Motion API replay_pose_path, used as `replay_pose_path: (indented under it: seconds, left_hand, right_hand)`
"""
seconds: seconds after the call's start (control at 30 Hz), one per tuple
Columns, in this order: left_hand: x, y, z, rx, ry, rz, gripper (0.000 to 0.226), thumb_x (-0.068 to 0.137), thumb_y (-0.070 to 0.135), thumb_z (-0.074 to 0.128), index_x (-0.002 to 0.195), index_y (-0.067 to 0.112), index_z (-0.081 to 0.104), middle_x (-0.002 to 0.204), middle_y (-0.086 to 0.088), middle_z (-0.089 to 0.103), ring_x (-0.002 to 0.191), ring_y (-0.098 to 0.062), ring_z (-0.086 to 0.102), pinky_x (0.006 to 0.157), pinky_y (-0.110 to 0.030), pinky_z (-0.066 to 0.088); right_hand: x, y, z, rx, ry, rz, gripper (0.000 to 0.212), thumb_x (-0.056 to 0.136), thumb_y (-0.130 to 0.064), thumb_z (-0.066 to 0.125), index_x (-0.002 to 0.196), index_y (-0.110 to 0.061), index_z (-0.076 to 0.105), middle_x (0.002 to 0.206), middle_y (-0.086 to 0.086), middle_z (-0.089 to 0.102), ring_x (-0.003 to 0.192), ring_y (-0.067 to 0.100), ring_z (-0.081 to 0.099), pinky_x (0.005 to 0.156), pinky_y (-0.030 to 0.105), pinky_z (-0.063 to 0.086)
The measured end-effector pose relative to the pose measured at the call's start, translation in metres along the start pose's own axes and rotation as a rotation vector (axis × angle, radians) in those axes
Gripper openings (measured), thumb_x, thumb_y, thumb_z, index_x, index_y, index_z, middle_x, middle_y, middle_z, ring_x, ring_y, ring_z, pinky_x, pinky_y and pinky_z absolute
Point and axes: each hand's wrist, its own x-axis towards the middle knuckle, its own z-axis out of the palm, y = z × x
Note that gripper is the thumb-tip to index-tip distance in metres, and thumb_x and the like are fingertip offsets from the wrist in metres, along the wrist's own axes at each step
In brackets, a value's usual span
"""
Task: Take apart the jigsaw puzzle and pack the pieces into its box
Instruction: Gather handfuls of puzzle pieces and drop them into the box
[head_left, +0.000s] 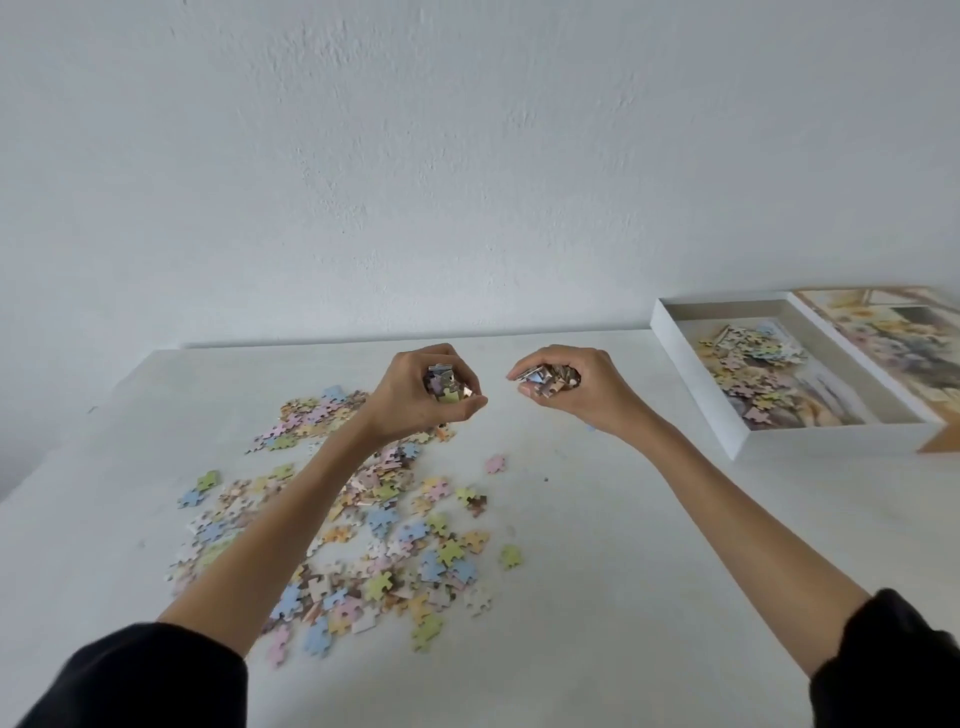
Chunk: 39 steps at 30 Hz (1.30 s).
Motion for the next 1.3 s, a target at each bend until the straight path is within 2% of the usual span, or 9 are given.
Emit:
replay_pose_path:
  seconds: [0.33,0.5,0.57,0.7,0.83,0.93,1.0,1.13,1.3]
  left_hand:
    - [0.082,0.056,0.097,-0.057,-0.096,0.018,0.009,0.07,0.025,0.074,0.07,0.021,0.066,0.076,0.002,0.059,0.059,-0.023,0.058,0.048,-0.03,0.049]
    - [0.123,0.081,0.152,-0.074,-0.127,0.019,0.01,0.073,0.007,0.074,0.07,0.011,0.066,0.074,0.001,0.057,0.053,-0.012,0.054,0.043,-0.024,0.046]
    - [0.139,0.09,0.173,-0.072,-0.139,0.05,0.012,0.073,0.009,0.075,0.069,0.015,0.066,0.073,0.002,0.058,0.056,-0.014,0.056,0.045,-0.026,0.048]
    - [0.168,0.1,0.215,-0.088,-0.157,0.075,0.014,0.067,0.028,0.075,0.07,0.016,0.068,0.075,-0.005,0.063,0.064,-0.016,0.059,0.057,-0.029,0.049]
    - [0.189,0.103,0.253,-0.1,-0.209,0.099,0.009,0.068,0.02,0.078,0.069,0.019,0.068,0.074,0.007,0.063,0.068,-0.002,0.058,0.062,-0.016,0.044]
    - [0.199,0.095,0.277,-0.033,-0.252,0.129,0.021,0.068,0.037,0.072,0.072,0.016,0.07,0.079,0.0,0.066,0.073,-0.008,0.06,0.068,-0.026,0.049]
    - [0.204,0.084,0.29,0.064,-0.293,0.165,0.032,0.069,0.049,0.068,0.077,0.018,0.071,0.083,-0.001,0.065,0.075,-0.014,0.06,0.071,-0.034,0.05]
    - [0.205,0.076,0.301,0.227,-0.356,0.191,0.04,0.073,0.062,0.055,0.081,0.025,0.07,0.088,0.015,0.057,0.077,-0.006,0.055,0.07,-0.027,0.044]
    - [0.203,0.076,0.296,0.233,-0.358,0.207,0.042,0.078,0.059,0.05,0.083,0.023,0.07,0.088,0.01,0.068,0.077,0.001,0.057,0.07,-0.026,0.047]
  right_hand:
    - [-0.022,0.042,-0.121,-0.086,0.079,0.021,0.012,0.081,-0.011,0.068,0.091,-0.018,0.07,0.087,-0.009,0.067,0.081,0.001,0.061,0.072,0.01,0.042]
    - [-0.029,0.071,-0.181,-0.134,0.122,0.05,0.013,0.08,-0.013,0.069,0.092,-0.018,0.07,0.095,-0.003,0.07,0.093,0.015,0.064,0.084,0.019,0.047]
    - [-0.031,0.084,-0.201,-0.167,0.123,0.06,0.015,0.079,-0.014,0.069,0.092,-0.021,0.07,0.096,-0.007,0.07,0.093,0.01,0.064,0.086,0.022,0.048]
    - [-0.032,0.108,-0.237,-0.21,0.138,0.088,0.016,0.079,-0.013,0.07,0.094,-0.018,0.07,0.092,-0.007,0.069,0.086,-0.004,0.061,0.08,0.007,0.043]
    - [-0.03,0.139,-0.259,-0.215,0.13,0.128,0.016,0.077,-0.012,0.071,0.091,-0.019,0.07,0.092,-0.008,0.068,0.091,0.004,0.062,0.084,0.015,0.044]
    - [-0.029,0.16,-0.264,-0.234,0.104,0.161,0.017,0.078,-0.008,0.07,0.093,-0.016,0.07,0.096,-0.004,0.068,0.088,0.006,0.061,0.086,0.012,0.041]
    - [-0.03,0.174,-0.263,-0.245,0.093,0.213,0.016,0.079,-0.013,0.068,0.095,-0.018,0.07,0.099,-0.006,0.068,0.092,0.014,0.063,0.089,0.026,0.046]
    - [-0.033,0.193,-0.261,-0.273,0.082,0.279,0.015,0.082,-0.026,0.066,0.095,-0.031,0.067,0.101,-0.01,0.069,0.096,0.01,0.062,0.09,0.034,0.049]
    - [-0.032,0.196,-0.26,-0.284,0.125,0.305,0.011,0.082,-0.034,0.066,0.093,-0.035,0.066,0.099,-0.013,0.068,0.093,0.005,0.06,0.084,0.029,0.046]
